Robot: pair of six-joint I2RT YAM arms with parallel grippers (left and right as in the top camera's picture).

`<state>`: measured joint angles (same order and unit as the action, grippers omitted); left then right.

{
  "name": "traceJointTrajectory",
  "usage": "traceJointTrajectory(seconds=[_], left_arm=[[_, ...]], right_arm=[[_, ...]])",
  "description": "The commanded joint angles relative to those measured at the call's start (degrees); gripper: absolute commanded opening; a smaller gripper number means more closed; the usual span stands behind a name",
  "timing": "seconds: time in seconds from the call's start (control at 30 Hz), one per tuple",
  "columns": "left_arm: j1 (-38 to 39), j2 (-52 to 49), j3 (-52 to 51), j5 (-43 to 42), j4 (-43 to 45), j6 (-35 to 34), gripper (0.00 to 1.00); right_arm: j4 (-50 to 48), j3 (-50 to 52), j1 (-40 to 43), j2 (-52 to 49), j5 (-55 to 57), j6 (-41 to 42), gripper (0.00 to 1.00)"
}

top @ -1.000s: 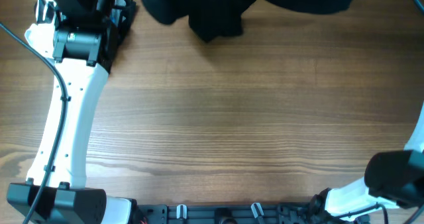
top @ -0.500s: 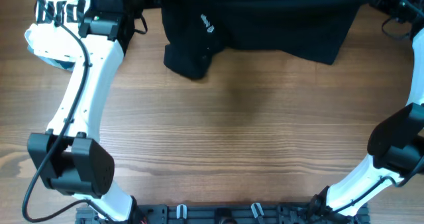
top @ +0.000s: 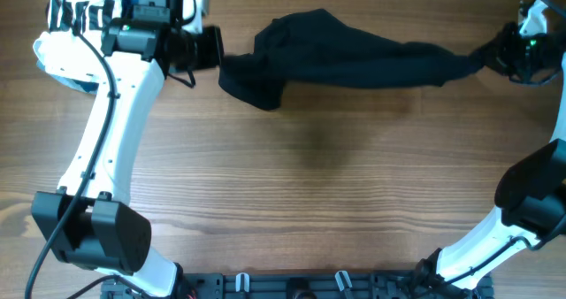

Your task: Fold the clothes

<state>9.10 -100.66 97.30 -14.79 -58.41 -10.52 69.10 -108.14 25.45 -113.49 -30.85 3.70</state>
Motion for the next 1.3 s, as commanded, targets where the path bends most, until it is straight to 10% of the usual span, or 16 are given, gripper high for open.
traceJointTrajectory(seconds=[0.0,0.53,0.83,1.27], left_arm=[[1.4,1.5,0.5,-5.6,-6.0,0.9,0.04],[20.0,1.4,-10.2,-5.7,-23.0,-5.4,0.04],[27.1,1.4,-28.3,0.3,-15.5,-20.8,0.40],[25.4,1.5,-33.3,-3.8,-7.7,-21.4,0.84]], right_arm=[[3.3,-0.3,0.2,1.7,1.3,-2.4,0.04],[12.1,-0.1,0.5,2.4,12.0,-5.0,0.05],[10.9,-0.1,0.5,2.4,12.0,-5.0,0.11],[12.2,1.5,0.5,2.4,16.9,-3.5,0.28]])
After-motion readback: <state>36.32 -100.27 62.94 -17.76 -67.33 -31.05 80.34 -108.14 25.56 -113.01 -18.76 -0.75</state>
